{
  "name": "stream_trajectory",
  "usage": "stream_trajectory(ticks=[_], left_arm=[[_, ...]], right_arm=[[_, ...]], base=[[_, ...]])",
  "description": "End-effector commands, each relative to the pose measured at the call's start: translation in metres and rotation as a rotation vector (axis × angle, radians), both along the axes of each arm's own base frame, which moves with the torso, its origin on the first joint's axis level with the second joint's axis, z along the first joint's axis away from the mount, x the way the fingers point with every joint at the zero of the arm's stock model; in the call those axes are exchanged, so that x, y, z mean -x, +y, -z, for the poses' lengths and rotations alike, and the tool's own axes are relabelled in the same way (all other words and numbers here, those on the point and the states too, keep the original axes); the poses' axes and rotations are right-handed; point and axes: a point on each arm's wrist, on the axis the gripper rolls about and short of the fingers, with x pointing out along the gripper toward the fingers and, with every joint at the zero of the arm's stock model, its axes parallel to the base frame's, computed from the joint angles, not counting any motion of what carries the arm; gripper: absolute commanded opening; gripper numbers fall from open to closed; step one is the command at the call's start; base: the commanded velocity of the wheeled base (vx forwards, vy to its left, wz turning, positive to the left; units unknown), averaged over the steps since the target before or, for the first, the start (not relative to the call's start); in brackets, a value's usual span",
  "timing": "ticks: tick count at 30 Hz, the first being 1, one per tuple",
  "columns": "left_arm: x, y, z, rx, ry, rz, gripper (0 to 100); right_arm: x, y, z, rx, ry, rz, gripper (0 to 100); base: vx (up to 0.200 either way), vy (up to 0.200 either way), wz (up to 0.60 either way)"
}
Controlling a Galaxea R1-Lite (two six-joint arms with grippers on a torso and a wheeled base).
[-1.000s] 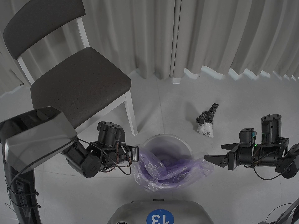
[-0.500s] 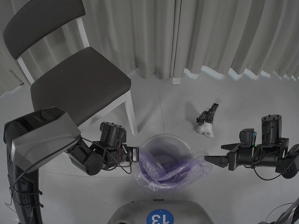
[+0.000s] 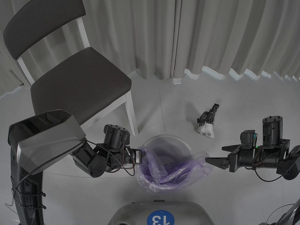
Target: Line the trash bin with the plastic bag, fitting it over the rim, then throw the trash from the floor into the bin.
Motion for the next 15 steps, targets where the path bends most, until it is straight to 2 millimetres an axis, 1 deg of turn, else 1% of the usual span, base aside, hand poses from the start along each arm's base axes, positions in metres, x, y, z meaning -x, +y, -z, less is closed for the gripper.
stream_trajectory(ticks=[1, 8, 15], left_arm=[[0.007, 0.01, -0.018, 0.014, -0.021, -0.014, 100], [0.018, 0.016, -0.035, 0.031, -0.042, -0.015, 100], [0.025, 0.019, -0.041, 0.039, -0.042, -0.017, 100]], right_arm=[[0.0, 0.0, 0.001, 0.003, 0.006, -0.002, 100], [0.001, 0.001, 0.002, 0.005, 0.01, -0.008, 100], [0.002, 0.001, 0.003, 0.007, 0.016, -0.01, 100]], base=[[0.0, 0.0, 0.0], [0.0, 0.0, 0.0], [0.0, 0.0, 0.0]])
